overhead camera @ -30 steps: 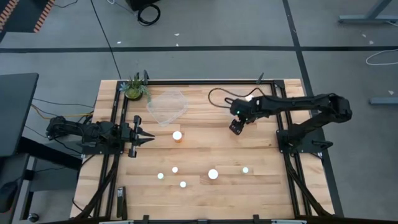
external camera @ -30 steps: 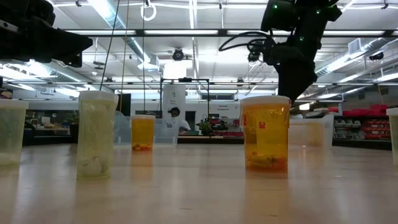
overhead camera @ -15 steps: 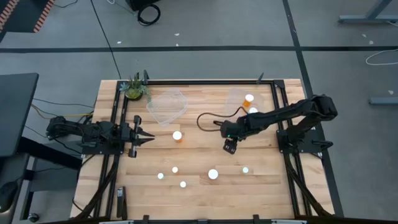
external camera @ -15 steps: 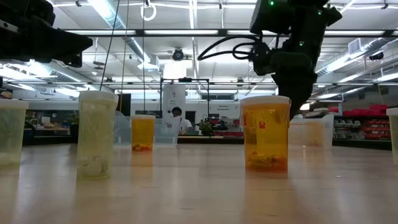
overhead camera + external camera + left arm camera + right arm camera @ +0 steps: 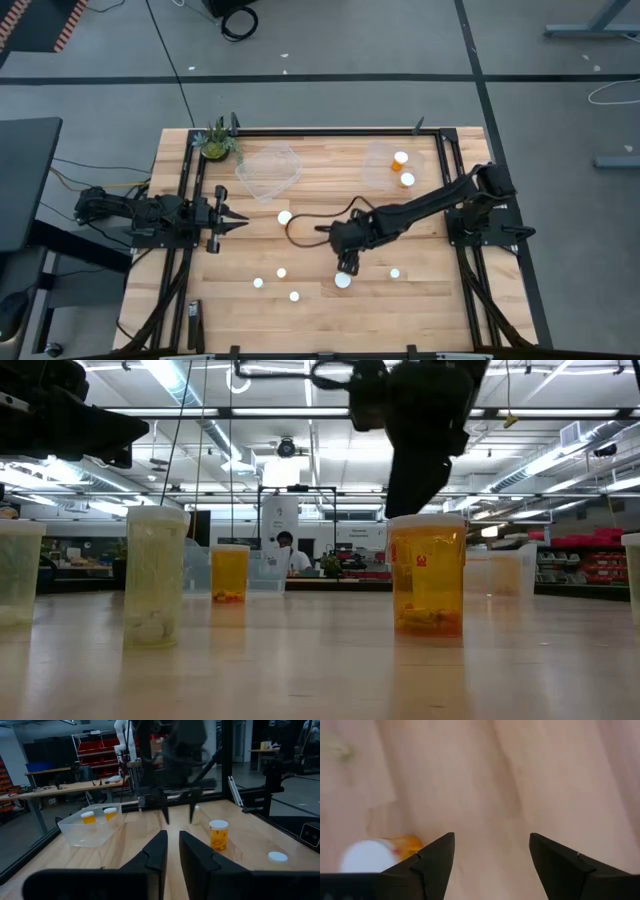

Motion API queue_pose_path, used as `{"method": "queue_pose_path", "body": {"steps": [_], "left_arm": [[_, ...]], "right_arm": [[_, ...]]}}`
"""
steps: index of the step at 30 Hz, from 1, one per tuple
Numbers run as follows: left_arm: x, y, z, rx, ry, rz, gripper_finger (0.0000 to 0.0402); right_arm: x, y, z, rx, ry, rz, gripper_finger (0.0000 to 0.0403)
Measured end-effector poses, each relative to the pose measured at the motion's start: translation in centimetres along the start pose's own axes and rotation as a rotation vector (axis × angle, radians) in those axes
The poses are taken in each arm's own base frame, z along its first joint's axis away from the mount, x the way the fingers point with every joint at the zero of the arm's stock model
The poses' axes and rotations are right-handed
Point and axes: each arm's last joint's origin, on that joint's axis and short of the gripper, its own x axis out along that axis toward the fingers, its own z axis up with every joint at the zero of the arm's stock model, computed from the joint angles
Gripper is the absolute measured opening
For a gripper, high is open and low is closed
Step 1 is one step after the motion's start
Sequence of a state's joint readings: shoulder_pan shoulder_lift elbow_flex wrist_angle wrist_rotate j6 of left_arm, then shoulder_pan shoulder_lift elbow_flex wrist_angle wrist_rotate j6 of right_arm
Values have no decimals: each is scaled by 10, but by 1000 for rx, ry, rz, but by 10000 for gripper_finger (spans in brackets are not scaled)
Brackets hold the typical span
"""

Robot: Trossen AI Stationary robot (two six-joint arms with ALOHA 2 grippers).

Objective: Pick and place medicine bottles into bin by pill shape (circle, oval)
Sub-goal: Put the big orange pill bottle into the right transparent bin

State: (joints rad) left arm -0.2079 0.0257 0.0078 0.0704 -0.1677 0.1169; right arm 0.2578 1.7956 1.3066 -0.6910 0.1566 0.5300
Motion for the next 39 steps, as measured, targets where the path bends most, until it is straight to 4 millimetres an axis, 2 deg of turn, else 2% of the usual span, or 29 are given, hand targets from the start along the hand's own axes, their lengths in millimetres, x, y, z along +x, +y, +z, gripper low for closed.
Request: {"method": "queue_pose_path", "body": {"steps": [11,22,27,39], "left_arm": [[0,0,0,0,0,0,55],[0,0,0,0,0,0,60],[0,0,0,0,0,0,54],[0,0,0,0,0,0,60]], "right_arm": [[7,59,8,-179,-20,49,264],[21,95,-1,-317,7,27,264],[17,102,-7,-363,10,32,270],[19,102,-12,-371,64,31,314]]}}
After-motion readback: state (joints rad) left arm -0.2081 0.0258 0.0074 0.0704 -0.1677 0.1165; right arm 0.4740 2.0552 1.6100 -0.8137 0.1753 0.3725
